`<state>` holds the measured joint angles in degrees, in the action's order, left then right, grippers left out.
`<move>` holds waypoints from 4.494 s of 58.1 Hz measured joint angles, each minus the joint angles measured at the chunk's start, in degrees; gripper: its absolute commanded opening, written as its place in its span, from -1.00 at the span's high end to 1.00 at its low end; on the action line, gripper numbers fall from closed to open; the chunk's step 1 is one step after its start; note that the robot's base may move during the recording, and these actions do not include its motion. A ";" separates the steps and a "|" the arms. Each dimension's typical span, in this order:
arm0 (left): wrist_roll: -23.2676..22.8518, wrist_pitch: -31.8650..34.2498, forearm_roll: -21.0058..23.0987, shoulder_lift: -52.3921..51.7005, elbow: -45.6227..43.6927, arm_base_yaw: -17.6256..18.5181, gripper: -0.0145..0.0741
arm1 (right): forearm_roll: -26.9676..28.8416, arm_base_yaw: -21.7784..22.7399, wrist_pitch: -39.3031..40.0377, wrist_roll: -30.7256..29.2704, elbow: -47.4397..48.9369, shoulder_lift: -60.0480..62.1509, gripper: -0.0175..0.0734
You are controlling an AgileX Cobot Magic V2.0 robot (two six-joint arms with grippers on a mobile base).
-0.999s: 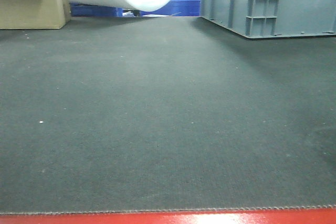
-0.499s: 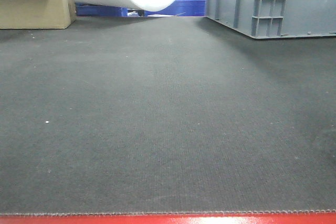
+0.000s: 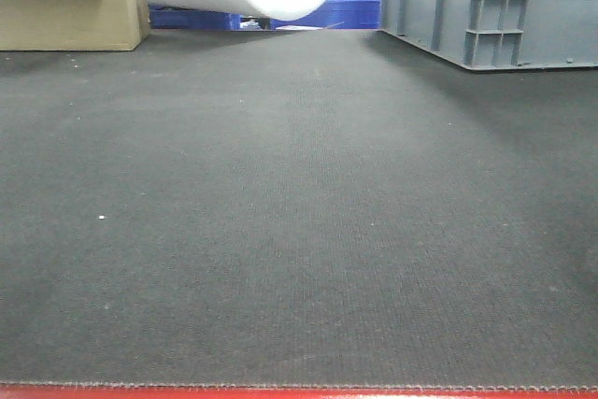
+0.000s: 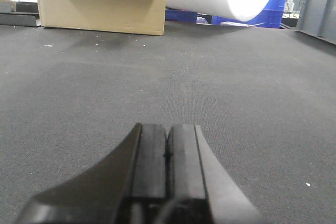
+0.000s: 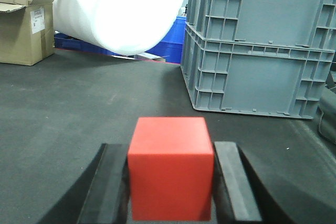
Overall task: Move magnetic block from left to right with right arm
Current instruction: 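Turn and drive up to the second carpeted table near the grey crate, then lower the red cube onto the carpet with the right gripper, then open the right gripper and raise it away from the cube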
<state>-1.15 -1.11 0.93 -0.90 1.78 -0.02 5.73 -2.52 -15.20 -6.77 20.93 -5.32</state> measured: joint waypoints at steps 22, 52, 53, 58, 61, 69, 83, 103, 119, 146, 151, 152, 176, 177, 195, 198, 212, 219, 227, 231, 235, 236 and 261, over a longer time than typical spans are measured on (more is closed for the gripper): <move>0.00 0.00 0.00 0.00 0.00 0.00 0.94 | 0.00 0.00 0.00 0.00 0.00 0.00 0.01; 0.00 0.00 0.00 0.00 0.00 0.00 0.94 | 0.43 0.00 0.00 0.00 0.46 -1.25 0.01; 0.00 0.00 0.00 0.00 0.00 0.00 0.94 | 0.43 0.00 0.00 0.00 0.51 -1.59 0.01; 0.00 0.00 0.00 0.00 0.00 0.00 0.94 | 0.47 0.00 0.00 0.00 1.87 -5.41 0.01; 0.00 0.00 0.00 0.00 0.00 0.00 0.94 | 0.57 0.00 0.00 0.00 2.93 -7.99 0.01; 0.00 0.00 0.00 0.00 0.00 0.00 0.94 | 0.70 0.00 -1.05 0.12 6.73 -17.10 0.01; 0.00 0.00 0.00 0.00 0.00 0.00 0.94 | 0.58 -1.88 -9.15 8.45 13.59 -33.05 0.01; 0.00 0.00 0.00 0.00 0.00 0.00 0.94 | -3.55 -14.10 -27.26 24.32 25.72 -52.94 0.01; 0.00 0.00 0.00 0.00 0.00 0.00 0.94 | -4.65 -24.51 -39.47 40.28 37.85 -70.54 0.01; 0.00 0.00 0.00 0.00 0.00 0.00 0.94 | -6.86 -37.01 -46.13 47.52 58.14 -94.99 0.01; 0.00 0.00 0.00 0.00 0.00 0.00 0.94 | -6.86 -38.29 -46.40 48.46 60.35 -97.46 0.01; 0.00 0.00 0.00 0.00 0.00 0.00 0.94 | -6.86 -38.49 -46.40 48.62 60.63 -97.84 0.01; 0.00 0.00 0.00 0.00 0.00 0.00 0.94 | -5.43 -40.92 -46.68 51.49 62.46 -102.64 0.01; 0.00 0.00 0.00 0.00 0.00 0.00 0.94 | -5.43 -40.92 -46.68 51.64 62.46 -102.64 0.01; 0.00 0.00 0.00 0.00 0.00 0.00 0.94 | -5.32 -40.92 -46.81 51.97 62.46 -102.64 -0.29; 0.00 0.00 0.00 0.00 0.00 0.00 0.94 | -5.32 -40.92 -46.81 51.97 62.46 -102.64 -0.39; 0.00 0.00 0.00 0.00 0.00 0.00 0.94 | -5.32 -40.92 -46.81 52.99 62.46 -102.64 -0.57; 0.00 0.00 0.00 0.00 0.00 0.00 0.94 | -5.32 -40.92 -46.81 53.11 62.46 -102.64 -0.57; 0.00 0.00 0.00 0.00 0.00 0.00 0.94 | -5.32 -40.92 -46.71 53.33 62.46 -101.75 -0.57; 0.00 0.00 0.00 0.00 0.00 0.00 0.94 | -5.73 -40.92 -46.71 53.33 62.46 -100.33 -0.57; 0.00 0.00 0.00 0.00 0.00 0.00 0.94 | -6.69 -40.92 -46.71 53.33 62.46 -98.54 -0.56; 0.00 0.00 0.00 0.00 0.00 0.00 0.94 | -6.91 -40.92 -46.71 53.33 62.46 -98.09 -0.56; 0.00 0.00 0.00 0.00 0.00 0.00 0.94 | -8.78 -36.95 -40.90 43.85 51.87 -82.03 0.49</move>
<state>-1.15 -1.11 0.93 -0.90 1.78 -0.02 -3.05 -39.46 -56.11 37.08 72.80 -87.35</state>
